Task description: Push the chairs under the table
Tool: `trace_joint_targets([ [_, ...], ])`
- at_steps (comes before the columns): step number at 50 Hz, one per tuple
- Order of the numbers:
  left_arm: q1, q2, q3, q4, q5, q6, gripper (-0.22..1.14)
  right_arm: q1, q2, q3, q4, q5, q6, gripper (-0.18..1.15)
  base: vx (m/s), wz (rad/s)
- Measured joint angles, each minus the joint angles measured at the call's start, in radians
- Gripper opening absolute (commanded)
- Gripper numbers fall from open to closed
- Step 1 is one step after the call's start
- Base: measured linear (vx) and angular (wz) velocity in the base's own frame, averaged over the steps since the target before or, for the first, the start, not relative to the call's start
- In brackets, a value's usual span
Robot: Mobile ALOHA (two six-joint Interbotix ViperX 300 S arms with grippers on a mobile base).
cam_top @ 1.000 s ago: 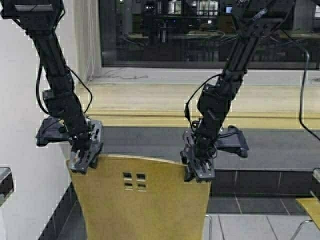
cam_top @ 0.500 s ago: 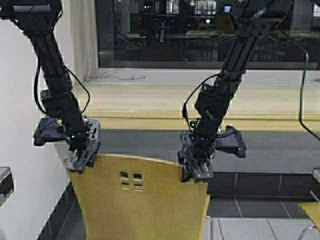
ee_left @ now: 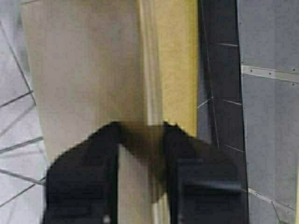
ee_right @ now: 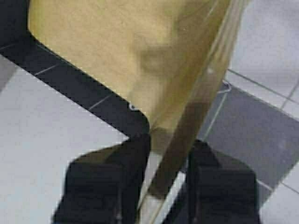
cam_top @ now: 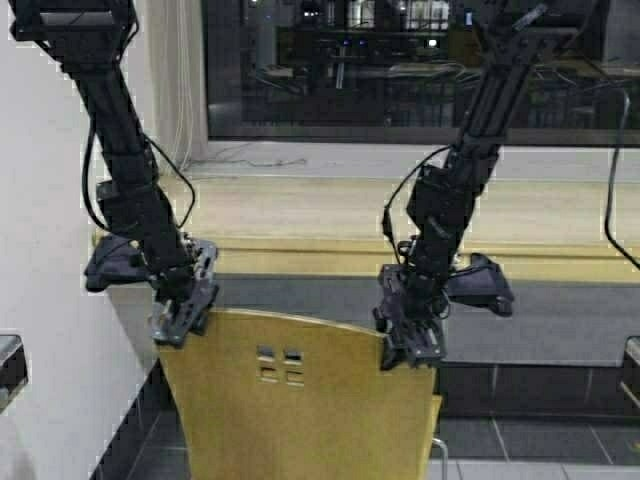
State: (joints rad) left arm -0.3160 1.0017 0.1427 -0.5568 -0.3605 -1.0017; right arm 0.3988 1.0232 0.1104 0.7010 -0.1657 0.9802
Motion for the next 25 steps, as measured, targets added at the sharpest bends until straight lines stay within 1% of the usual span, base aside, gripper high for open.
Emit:
trace_joint_targets([
  [13, -0.005, -0.008, 0.015, 0.000, -0.002, -0.005, 0.06, -0.008, -0.011, 0.015, -0.002, 0.000, -0.015, 0.05, 0.20, 0.01],
  [25, -0.011, -0.025, 0.057, 0.000, -0.002, -0.005, 0.06, -0.006, -0.025, 0.046, 0.000, 0.002, -0.020, 0.05, 0.22, -0.03],
])
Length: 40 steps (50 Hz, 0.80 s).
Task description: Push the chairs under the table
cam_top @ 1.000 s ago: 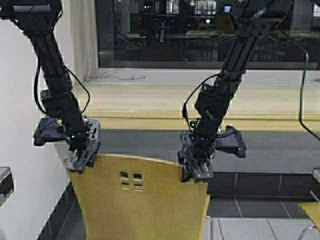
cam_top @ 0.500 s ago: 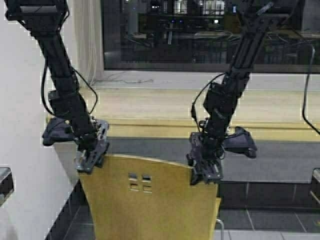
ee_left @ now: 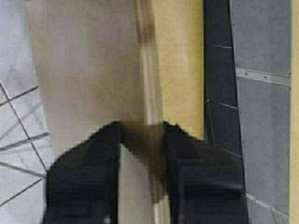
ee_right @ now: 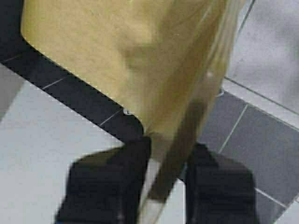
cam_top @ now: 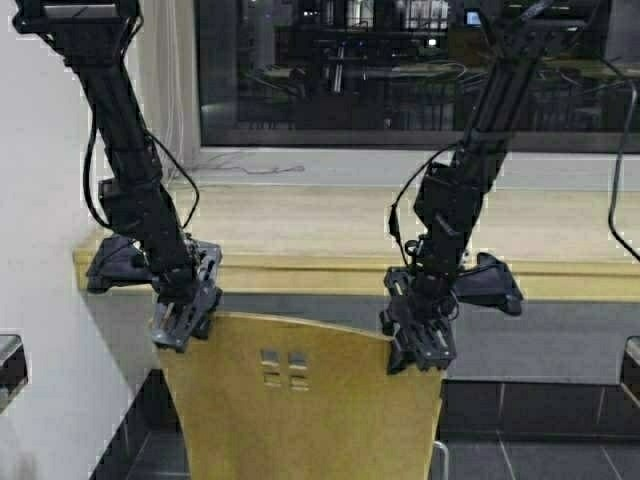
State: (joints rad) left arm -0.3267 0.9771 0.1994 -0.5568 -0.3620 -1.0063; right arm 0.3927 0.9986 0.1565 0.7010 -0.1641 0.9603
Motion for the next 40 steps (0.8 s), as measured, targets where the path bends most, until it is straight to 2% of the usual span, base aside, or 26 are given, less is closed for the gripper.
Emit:
trace_joint_targets([
  [40, -0.037, -0.034, 0.063, -0.009, 0.003, -0.005, 0.06, -0.034, -0.018, 0.026, 0.000, -0.002, -0.060, 0.05, 0.19, 0.01],
])
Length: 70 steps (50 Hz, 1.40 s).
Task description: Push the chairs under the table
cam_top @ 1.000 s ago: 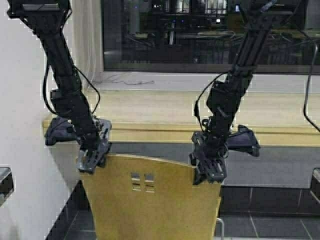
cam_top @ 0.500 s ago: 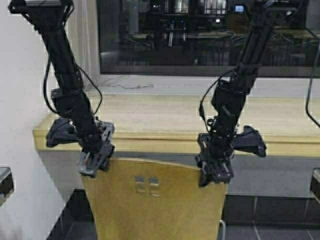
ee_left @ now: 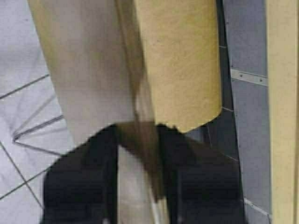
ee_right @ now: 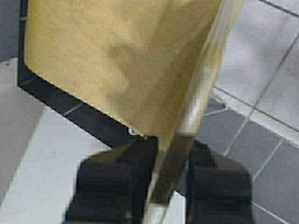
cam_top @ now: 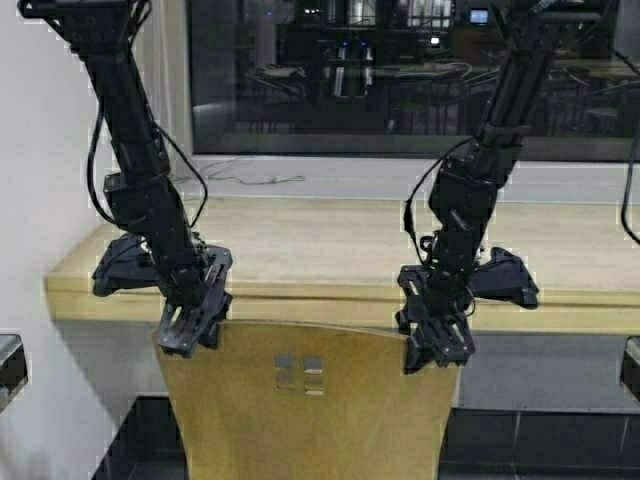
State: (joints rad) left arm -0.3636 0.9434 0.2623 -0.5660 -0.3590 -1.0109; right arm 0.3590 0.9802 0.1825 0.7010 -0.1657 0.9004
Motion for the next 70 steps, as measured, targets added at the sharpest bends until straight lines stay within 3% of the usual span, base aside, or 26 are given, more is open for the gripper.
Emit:
trace_joint_targets([
  [57, -0.014, -0.021, 0.038, 0.000, 0.011, -0.002, 0.08, -0.014, -0.021, 0.051, -0.003, 0.021, -0.078, 0.07, 0.15, 0.00],
  [62, -0.014, -0.021, 0.040, 0.003, 0.012, -0.002, 0.15, -0.014, -0.021, 0.051, -0.012, 0.023, -0.078, 0.20, 0.00, 0.00],
  [70, -0.014, -0.020, 0.038, 0.006, 0.006, -0.002, 0.54, -0.017, -0.020, 0.038, -0.040, 0.026, -0.077, 0.66, -0.02, 0.00],
])
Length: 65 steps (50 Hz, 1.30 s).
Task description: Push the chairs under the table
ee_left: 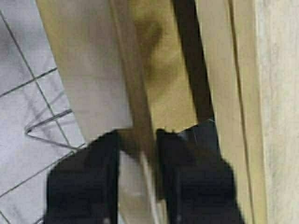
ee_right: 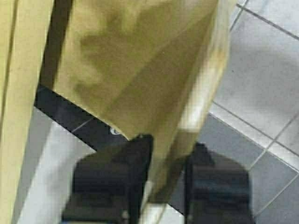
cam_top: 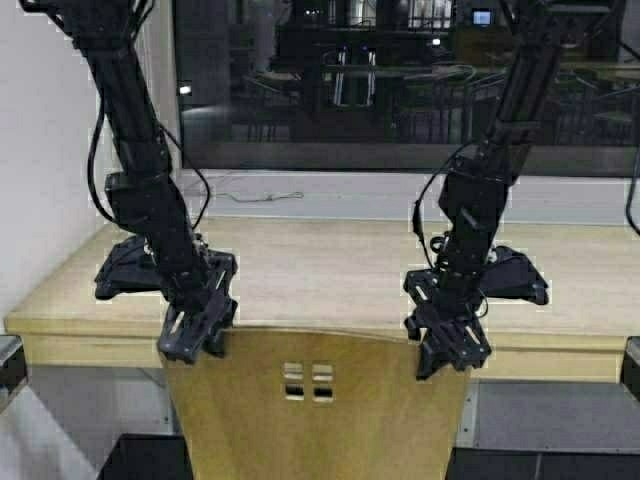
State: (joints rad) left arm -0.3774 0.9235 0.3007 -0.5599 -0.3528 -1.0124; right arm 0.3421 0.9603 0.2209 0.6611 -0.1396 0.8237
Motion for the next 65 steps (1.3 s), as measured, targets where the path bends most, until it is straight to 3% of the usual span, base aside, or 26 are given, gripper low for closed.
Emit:
trace_joint_targets([
  [4, 0.000, 0.002, 0.000, 0.000, -0.002, 0.000, 0.74, 0.006, 0.000, -0.008, -0.017, 0.012, -0.041, 0.80, -0.02, 0.00],
  [9, 0.000, 0.005, 0.008, 0.006, 0.009, 0.003, 0.87, 0.017, -0.002, -0.015, -0.025, 0.017, -0.061, 0.80, -0.01, -0.01],
  [23, 0.005, -0.071, 0.104, 0.008, 0.028, 0.008, 0.87, 0.008, -0.106, 0.094, -0.025, 0.032, -0.049, 0.80, 0.00, -0.01],
  [39, 0.011, -0.374, 0.339, 0.031, 0.002, 0.026, 0.87, 0.006, -0.382, 0.275, -0.040, 0.031, -0.069, 0.80, 0.00, 0.00],
  [54, 0.101, -0.888, 0.684, 0.314, -0.003, 0.242, 0.87, -0.008, -0.793, 0.488, -0.354, 0.006, -0.207, 0.80, -0.01, -0.02],
  [65, 0.124, -1.262, 0.793, 0.505, 0.258, 0.460, 0.87, -0.020, -1.103, 0.615, -0.568, 0.048, -0.495, 0.80, -0.05, -0.01],
])
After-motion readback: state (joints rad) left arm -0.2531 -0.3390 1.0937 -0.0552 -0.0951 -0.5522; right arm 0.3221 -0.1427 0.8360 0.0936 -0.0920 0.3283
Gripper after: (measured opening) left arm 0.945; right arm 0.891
